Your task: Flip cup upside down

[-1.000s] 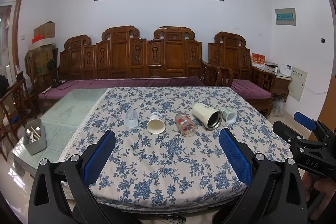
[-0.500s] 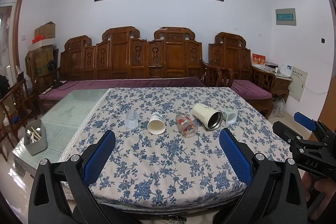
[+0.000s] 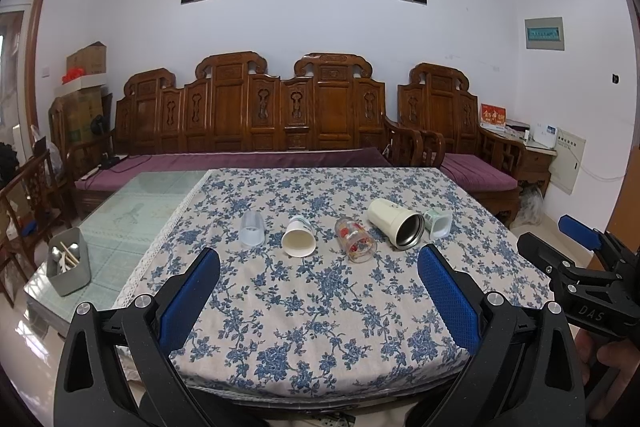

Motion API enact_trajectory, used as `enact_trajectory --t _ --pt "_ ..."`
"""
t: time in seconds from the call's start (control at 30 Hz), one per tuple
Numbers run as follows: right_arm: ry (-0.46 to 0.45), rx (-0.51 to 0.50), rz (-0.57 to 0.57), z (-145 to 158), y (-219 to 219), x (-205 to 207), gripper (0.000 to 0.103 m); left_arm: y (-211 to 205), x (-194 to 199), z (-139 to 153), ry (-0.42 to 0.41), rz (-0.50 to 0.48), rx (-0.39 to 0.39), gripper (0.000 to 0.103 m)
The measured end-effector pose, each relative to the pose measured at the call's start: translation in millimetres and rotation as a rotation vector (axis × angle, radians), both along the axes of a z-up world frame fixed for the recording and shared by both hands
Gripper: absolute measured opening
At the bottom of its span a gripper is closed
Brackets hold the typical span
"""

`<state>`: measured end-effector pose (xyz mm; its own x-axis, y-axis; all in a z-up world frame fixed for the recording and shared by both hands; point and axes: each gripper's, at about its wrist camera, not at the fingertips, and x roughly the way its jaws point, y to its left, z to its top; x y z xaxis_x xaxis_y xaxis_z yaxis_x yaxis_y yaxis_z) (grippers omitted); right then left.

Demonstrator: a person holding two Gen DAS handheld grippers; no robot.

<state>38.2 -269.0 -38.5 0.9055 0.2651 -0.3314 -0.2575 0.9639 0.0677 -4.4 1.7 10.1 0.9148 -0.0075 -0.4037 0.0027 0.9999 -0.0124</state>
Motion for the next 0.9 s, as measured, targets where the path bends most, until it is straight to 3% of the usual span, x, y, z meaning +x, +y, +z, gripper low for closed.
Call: enact_trajectory --t 0.63,0.9 --pt "0.014 0.001 0.011 0.2 4.3 -1.0 0.100 1.4 -2.1 -0.6 0.009 0.005 0.004 0.095" --pt "0.070 -0.007 0.027 -18.1 6.8 17.8 0.100 8.2 16.9 -17.4 0.068 -0.009 0.013 0.095"
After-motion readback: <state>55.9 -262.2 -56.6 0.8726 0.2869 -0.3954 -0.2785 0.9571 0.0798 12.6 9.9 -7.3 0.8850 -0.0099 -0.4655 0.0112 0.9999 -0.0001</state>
